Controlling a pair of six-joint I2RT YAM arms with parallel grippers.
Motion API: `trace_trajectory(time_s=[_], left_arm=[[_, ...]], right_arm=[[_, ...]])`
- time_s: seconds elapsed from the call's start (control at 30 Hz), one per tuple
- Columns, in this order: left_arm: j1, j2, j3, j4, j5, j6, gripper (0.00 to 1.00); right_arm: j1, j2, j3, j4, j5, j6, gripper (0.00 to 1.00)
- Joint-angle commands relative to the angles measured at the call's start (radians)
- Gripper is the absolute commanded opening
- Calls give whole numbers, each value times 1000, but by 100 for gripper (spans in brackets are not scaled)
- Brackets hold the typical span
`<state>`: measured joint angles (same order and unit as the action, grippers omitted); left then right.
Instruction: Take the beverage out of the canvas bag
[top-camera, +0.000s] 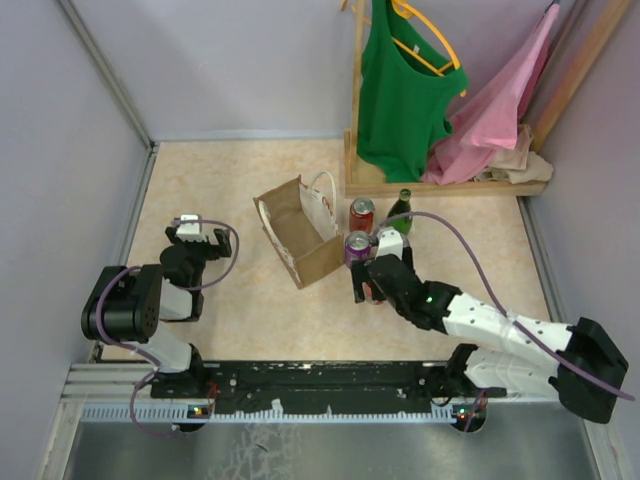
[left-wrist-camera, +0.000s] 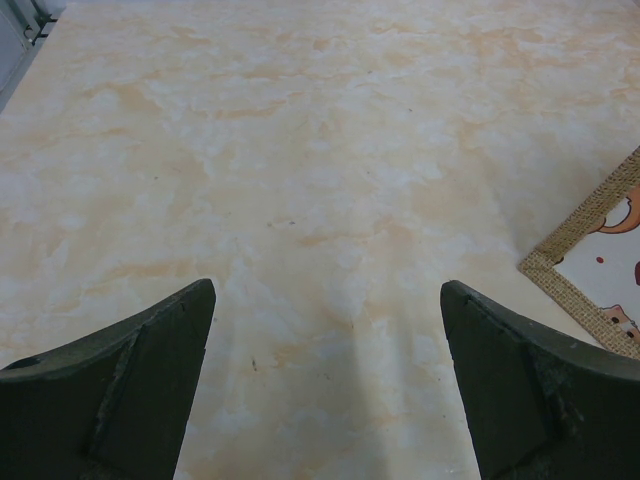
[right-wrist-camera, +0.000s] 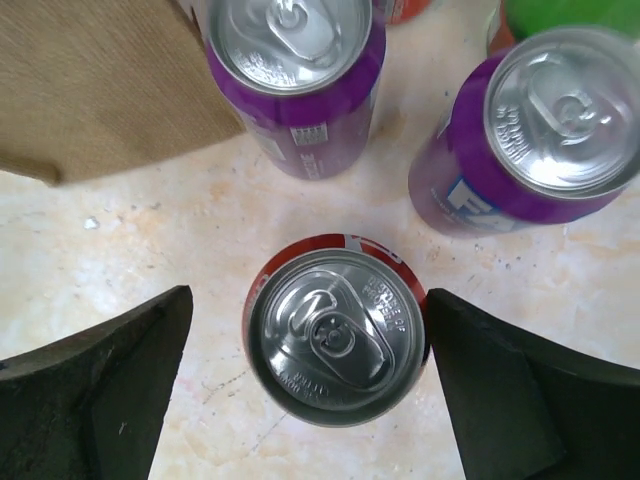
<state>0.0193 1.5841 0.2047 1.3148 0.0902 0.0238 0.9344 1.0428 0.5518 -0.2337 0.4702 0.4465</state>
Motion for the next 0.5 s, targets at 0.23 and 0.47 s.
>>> trace_trajectory(time_s=[0.23, 0.47], left_arm=[[-1, 7, 12, 13, 8, 5, 100], [-2, 7, 11, 13, 7, 5, 100]], right_arm=[[-1, -265, 176, -71, 301, -121, 99], [-368, -293, 200, -109, 301, -89, 99]])
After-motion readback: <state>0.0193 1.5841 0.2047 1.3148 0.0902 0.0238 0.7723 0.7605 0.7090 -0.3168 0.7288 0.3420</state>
